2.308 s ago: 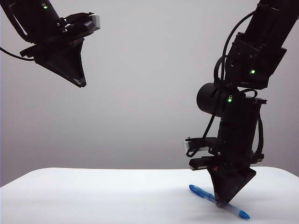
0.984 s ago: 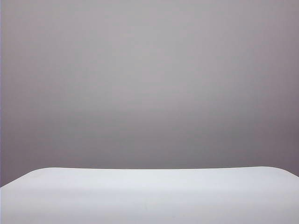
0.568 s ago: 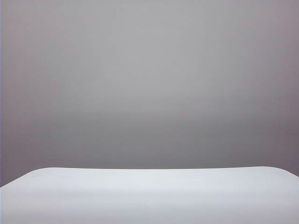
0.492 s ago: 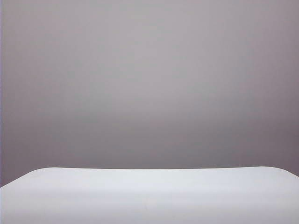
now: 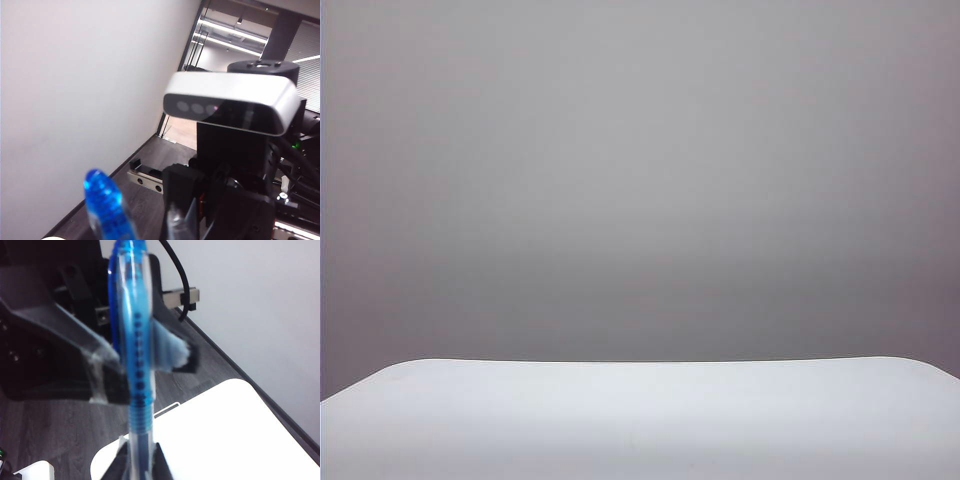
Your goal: Pick up the pen and remove the cap.
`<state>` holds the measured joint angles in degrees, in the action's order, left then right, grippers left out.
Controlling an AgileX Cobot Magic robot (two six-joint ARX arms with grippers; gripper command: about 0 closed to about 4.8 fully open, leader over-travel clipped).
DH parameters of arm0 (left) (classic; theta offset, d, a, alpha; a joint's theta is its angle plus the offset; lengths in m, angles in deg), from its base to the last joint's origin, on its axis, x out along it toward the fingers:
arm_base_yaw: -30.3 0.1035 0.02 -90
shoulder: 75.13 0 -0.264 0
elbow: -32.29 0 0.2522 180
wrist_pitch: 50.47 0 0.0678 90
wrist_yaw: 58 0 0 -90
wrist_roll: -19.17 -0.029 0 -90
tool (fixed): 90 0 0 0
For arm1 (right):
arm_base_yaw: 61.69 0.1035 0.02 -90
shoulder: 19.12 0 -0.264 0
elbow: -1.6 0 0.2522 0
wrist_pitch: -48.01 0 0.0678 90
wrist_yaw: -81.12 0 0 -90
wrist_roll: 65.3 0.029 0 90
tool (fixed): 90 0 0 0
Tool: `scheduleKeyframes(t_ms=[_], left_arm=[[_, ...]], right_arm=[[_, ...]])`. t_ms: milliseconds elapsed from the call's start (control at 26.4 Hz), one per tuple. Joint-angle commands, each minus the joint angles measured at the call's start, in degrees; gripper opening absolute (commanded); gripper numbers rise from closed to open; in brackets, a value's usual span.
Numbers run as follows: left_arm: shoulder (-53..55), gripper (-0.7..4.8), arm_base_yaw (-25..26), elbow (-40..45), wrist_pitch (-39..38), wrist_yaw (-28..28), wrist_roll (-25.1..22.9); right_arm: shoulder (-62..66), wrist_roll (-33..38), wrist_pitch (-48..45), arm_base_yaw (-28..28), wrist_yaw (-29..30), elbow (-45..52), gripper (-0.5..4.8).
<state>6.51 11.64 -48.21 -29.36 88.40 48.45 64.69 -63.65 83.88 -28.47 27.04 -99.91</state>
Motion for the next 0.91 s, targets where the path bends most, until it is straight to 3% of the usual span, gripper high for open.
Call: scheduleKeyframes(t_ms=[38,151,341,378,530,832,908], left_arm=[[-0.3,1.09,-0.1,-0.1,1.0,0.3,-0.8],[-0.3,0.45,-0.1,-0.1,1.2,0.4,-0.8],[-0.3,0.05,-0.1,-0.1,1.2,0.9,-0.8],[-0.3,-0.06,-0.1,-0.1,1.2,1.7,-0.8],[-0.3,-0.06,-0.1,-0.1,1.2,1.9,-0.8],[-0.3,-0.06,-0.1,-0.1,3.1,3.1,1.6],[-0.3,-0.06,-0.1,-0.1,4.5,4.1,2.0]], right_arm=[[-0.3,0.0,0.0,0.0,0.0,-0.3,-0.06],[-0.3,-0.2,0.6,0.0,-0.2,-0.3,-0.06],[-0.3,-0.2,0.7,0.0,-0.2,-0.3,-0.05],[-0.3,-0.2,0.6,0.0,-0.2,-0.3,0.23],[-0.3,-0.2,0.6,0.0,-0.2,-0.3,3.02],[0.2,-0.2,-0.4,0.0,1.7,-0.3,3.00],[0.7,-0.2,-0.9,0.0,2.5,-0.3,2.75]])
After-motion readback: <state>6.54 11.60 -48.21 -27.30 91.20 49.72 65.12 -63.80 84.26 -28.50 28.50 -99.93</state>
